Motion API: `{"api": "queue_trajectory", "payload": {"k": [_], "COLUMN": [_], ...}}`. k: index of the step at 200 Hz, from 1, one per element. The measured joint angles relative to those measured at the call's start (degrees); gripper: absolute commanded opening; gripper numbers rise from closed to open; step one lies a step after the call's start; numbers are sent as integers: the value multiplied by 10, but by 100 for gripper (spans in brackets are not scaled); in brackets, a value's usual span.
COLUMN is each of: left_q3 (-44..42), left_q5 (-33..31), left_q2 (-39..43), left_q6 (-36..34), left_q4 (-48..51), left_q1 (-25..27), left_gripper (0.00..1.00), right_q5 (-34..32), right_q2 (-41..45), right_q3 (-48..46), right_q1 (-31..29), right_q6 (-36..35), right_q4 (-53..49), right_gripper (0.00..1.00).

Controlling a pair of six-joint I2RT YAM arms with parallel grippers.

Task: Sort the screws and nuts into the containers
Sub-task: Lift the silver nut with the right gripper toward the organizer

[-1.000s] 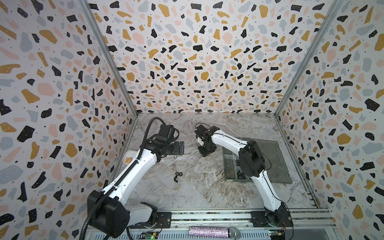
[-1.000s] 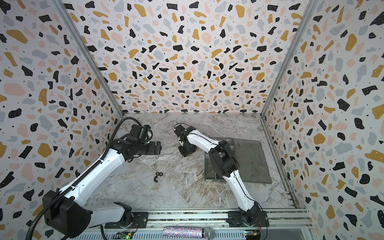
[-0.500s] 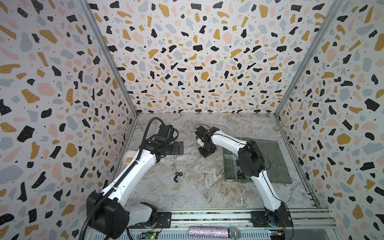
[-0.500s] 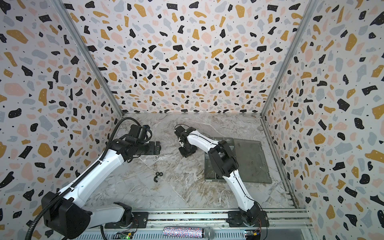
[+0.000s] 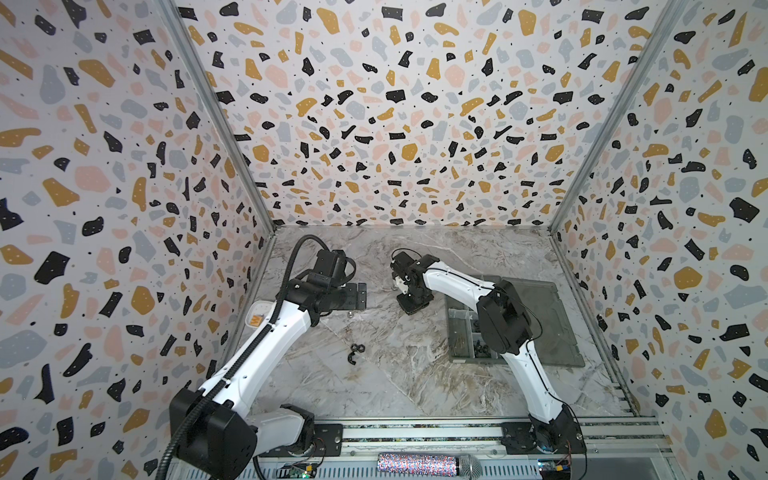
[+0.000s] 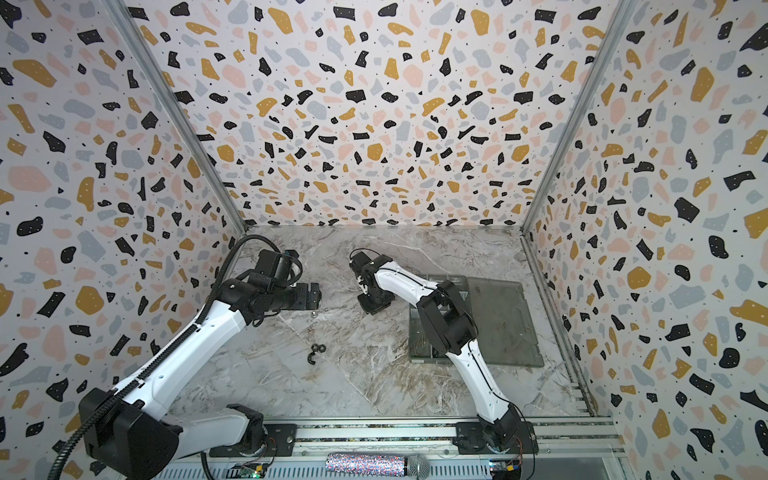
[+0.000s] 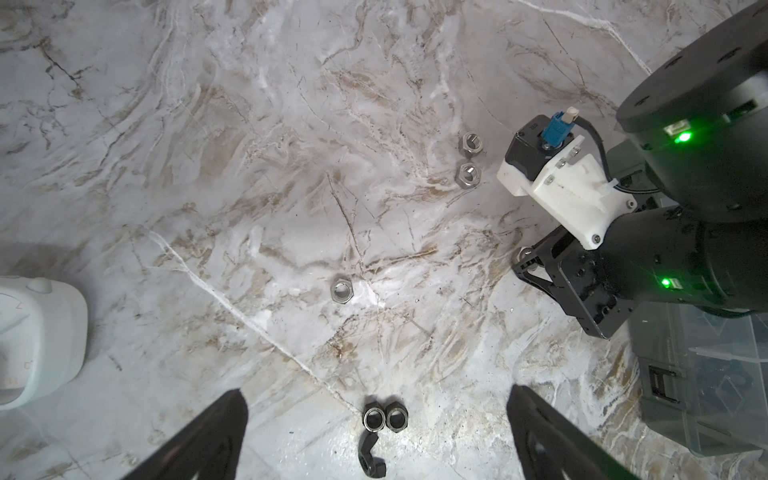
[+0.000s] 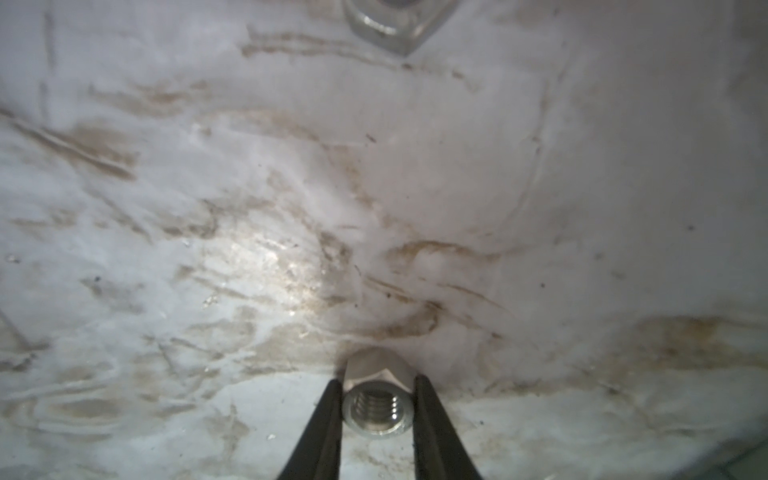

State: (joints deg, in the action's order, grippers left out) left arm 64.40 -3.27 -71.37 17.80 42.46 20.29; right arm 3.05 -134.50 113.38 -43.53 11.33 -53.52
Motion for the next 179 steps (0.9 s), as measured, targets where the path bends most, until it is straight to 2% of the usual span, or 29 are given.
{"api": "queue_trajectory", "payload": {"k": [83,139,179], "left_q3": [0,13,36], "left_q5": [-3,13,44], "left_q2": [-9,-69,-113], "left_q6": [0,4,15], "left_q4": [-1,-8,-32], "left_q1": [0,0,0], "left_gripper": [99,98,98], "right_q5": [-3,-11,-20], "right_q2": [32,133,221], "right_q3": [-25,-85,-162], "right_q1": [4,15,40], "right_q6": [2,13,25], "right_q4": [-3,-5,-3], "right_gripper": [20,19,19]}}
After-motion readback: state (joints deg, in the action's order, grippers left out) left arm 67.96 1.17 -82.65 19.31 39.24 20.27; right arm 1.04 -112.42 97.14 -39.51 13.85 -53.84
